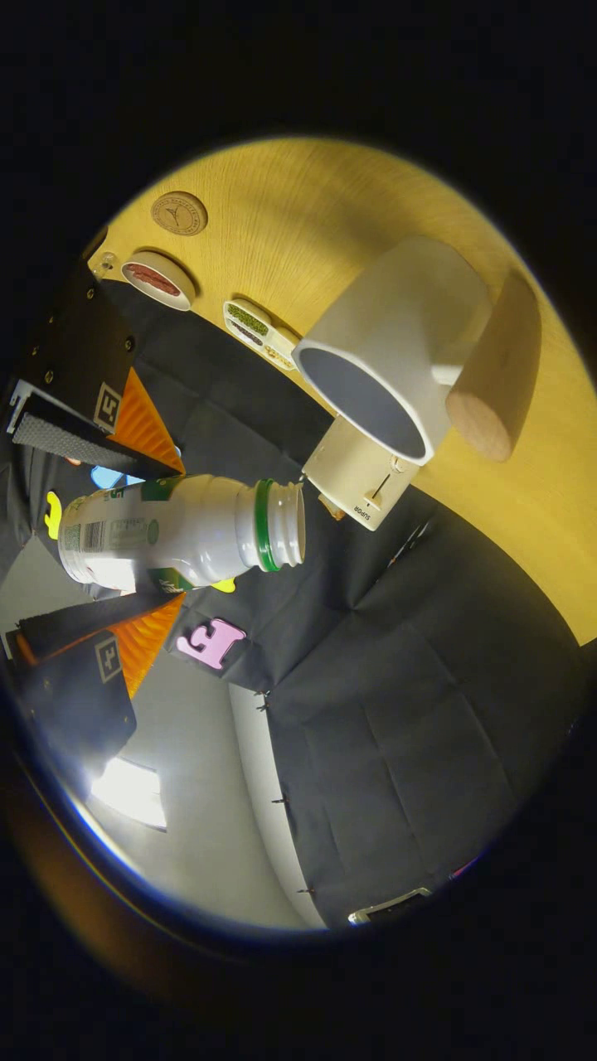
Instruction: Take the bottle from table, then pour the juice into the cup, finally place the bottle on the coaster
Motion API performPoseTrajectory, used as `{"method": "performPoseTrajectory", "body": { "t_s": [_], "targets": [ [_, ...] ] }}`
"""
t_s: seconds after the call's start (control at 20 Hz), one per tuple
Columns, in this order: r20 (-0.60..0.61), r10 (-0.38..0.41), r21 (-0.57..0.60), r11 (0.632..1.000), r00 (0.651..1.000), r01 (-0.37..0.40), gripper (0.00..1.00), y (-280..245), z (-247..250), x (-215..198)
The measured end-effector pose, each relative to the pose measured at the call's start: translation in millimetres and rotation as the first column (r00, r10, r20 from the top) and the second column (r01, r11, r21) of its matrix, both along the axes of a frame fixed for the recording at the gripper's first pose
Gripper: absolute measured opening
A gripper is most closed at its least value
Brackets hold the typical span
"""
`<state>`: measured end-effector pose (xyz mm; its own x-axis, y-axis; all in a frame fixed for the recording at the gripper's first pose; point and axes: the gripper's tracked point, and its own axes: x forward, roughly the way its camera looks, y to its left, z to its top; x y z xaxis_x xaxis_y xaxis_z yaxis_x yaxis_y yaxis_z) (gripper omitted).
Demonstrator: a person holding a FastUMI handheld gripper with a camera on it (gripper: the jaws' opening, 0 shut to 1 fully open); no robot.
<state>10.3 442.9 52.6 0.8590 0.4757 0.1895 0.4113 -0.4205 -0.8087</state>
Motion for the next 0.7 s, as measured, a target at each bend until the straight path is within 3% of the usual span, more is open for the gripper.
{"method": "performPoseTrajectory", "body": {
  "t_s": [0.7],
  "targets": [
    [-0.002,0.014,-0.072,0.997,1.000,-0.014,0.74,3.5,-24.9,-2.4]
  ]
}}
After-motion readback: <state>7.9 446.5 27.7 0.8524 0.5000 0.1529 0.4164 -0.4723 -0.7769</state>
